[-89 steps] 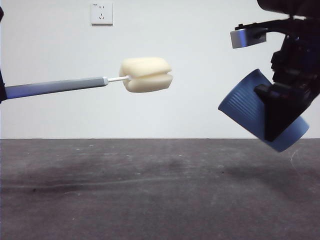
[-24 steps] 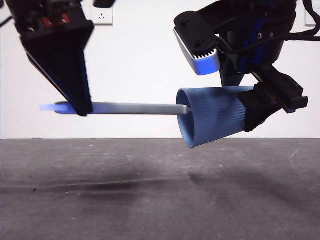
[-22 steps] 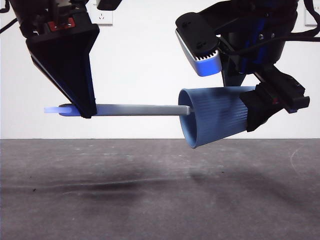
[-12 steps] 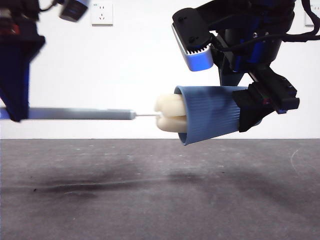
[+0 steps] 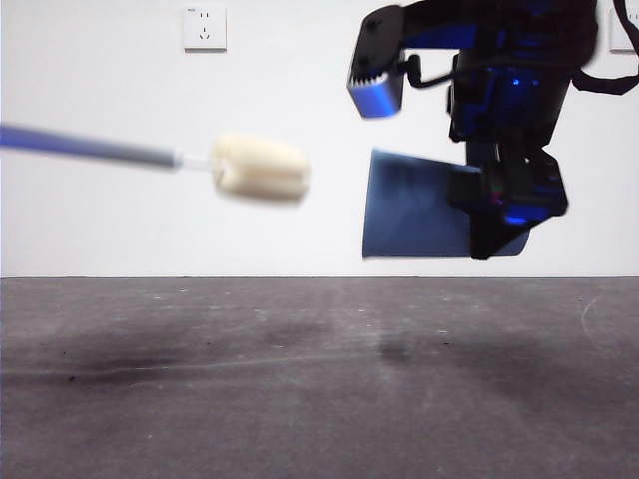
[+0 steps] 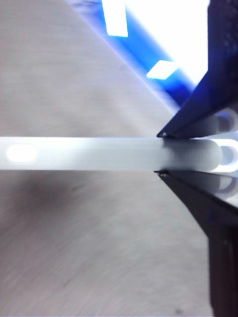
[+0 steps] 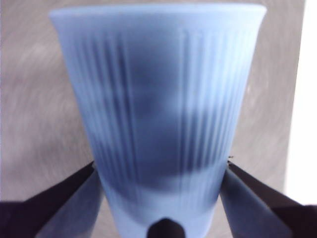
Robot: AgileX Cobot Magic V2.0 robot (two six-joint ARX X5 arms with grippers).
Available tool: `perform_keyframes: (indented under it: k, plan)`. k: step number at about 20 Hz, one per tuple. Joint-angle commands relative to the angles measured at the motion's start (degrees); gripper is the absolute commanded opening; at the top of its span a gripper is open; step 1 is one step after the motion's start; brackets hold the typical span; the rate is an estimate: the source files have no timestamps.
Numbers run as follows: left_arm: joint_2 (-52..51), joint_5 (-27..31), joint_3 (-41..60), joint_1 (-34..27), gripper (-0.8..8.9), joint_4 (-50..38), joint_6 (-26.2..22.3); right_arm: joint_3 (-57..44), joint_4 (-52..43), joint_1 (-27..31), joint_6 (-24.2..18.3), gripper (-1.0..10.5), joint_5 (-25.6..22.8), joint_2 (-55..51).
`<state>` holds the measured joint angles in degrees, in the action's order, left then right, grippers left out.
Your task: Pick up the cup brush,pick up the cup,insert the brush into the cup,clean the cup,put the cup brush back,put the cup back to the fixed position on the table
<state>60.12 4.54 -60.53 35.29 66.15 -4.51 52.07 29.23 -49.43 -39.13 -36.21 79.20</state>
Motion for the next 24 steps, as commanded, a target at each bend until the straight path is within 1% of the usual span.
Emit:
perform_keyframes:
  k: [1,2,3,4,5,6,7,8,9,12,15,18,20,21,24]
  plan:
    - [-0.07,-0.04,0.44,-0.13,-0.09,-8.24,10.14,0.07,-0.46,0.0,20.94,-0.1,1.14,-3.43]
    - [0.39,-0.13,0.72,-0.11,-0.09,-12.98,12.9,0.07,-0.44,0.0,26.58,-0.1,3.3,-5.33]
    - [1.03,-0.13,0.98,-0.11,-0.09,-17.27,15.89,0.07,-0.55,0.02,31.63,-0.1,5.97,-7.45]
    - [2.14,-0.09,1.03,-0.02,-0.09,-20.65,17.9,0.07,-0.68,0.04,36.22,-0.1,8.11,-9.9]
    - [3.43,0.22,1.03,-0.02,-0.09,-23.3,19.45,0.07,-1.16,0.04,39.5,-0.1,9.88,-12.28]
    - [5.05,0.92,1.03,-0.02,-0.09,-25.51,20.76,0.07,-1.75,0.04,41.7,-0.1,11.39,-14.8]
    - [6.71,2.05,1.03,-0.02,-0.09,-27.02,22.05,0.07,-2.51,0.04,43.06,-0.1,12.76,-17.11]
    - [8.48,2.82,1.03,-0.02,-0.09,-28.3,23.02,0.07,-3.1,0.04,43.8,-0.1,13.84,-19.37]
    - [10.45,2.82,1.03,-0.02,-0.09,-29.55,23.85,0.07,-3.45,0.02,44.33,-0.1,13.84,-21.42]
    - [16.44,2.67,1.57,0.04,-0.09,-34.82,27.67,0.07,-3.21,0.02,44.28,-0.1,13.79,-26.51]
    - [21.31,2.99,3.48,0.26,-0.09,-39.65,32.39,0.07,-2.58,0.04,44.26,-0.1,13.81,-29.64]
    - [24.2,4.5,6.01,0.48,-0.09,-43.58,35.36,0.07,-0.98,0.04,44.26,-0.1,13.79,-30.88]
    - [25.03,4.87,8.57,0.74,-0.09,-46.25,36.59,0.07,-0.09,0.04,44.26,-0.1,13.79,-30.99]
    - [25.14,6.08,10.01,0.74,-0.09,-47.69,37.33,0.07,-0.04,0.04,44.26,-0.1,13.81,-30.99]
    - [25.24,6.8,12.92,0.72,-0.09,-50.4,37.57,0.07,-0.37,0.02,44.28,-0.1,13.84,-30.99]
